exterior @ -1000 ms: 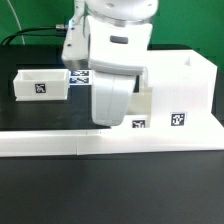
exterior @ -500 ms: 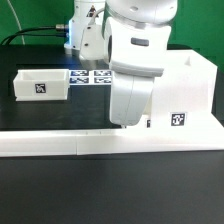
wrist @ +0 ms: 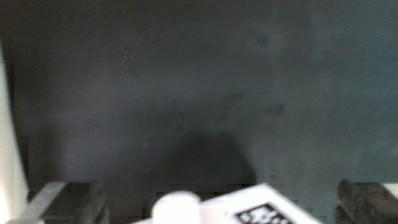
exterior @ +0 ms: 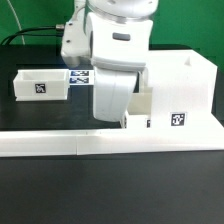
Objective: Assemble drawer
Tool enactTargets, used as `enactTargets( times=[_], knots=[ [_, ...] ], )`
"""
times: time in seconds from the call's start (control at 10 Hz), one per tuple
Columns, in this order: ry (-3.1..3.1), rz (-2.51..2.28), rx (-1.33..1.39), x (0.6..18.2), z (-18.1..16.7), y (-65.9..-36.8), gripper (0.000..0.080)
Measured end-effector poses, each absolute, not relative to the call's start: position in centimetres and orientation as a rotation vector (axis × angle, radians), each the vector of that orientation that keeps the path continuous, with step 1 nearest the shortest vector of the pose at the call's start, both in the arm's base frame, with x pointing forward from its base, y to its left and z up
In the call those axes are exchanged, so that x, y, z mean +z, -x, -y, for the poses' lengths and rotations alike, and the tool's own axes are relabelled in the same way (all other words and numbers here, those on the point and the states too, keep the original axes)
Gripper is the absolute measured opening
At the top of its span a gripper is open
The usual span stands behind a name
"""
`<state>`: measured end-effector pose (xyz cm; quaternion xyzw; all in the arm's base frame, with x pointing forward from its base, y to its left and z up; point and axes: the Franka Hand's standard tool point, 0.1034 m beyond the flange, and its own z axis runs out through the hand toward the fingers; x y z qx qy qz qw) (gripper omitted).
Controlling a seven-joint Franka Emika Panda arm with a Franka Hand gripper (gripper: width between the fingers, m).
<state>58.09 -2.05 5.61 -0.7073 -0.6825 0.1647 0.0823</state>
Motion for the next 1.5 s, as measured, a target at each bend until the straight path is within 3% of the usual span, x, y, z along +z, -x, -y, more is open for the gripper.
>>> enactTargets(
  times=[0.3,0.7,1.5],
  knots=[
    [2.136,2.038,0.434,4.9,2.4,-54.9,0.0649],
    [2.092,2.066,0.425,4.0,3.1,-54.6,0.0649],
    [2.073,2.011,0.517,3.3,-0.8,-53.7,0.0649]
  ],
)
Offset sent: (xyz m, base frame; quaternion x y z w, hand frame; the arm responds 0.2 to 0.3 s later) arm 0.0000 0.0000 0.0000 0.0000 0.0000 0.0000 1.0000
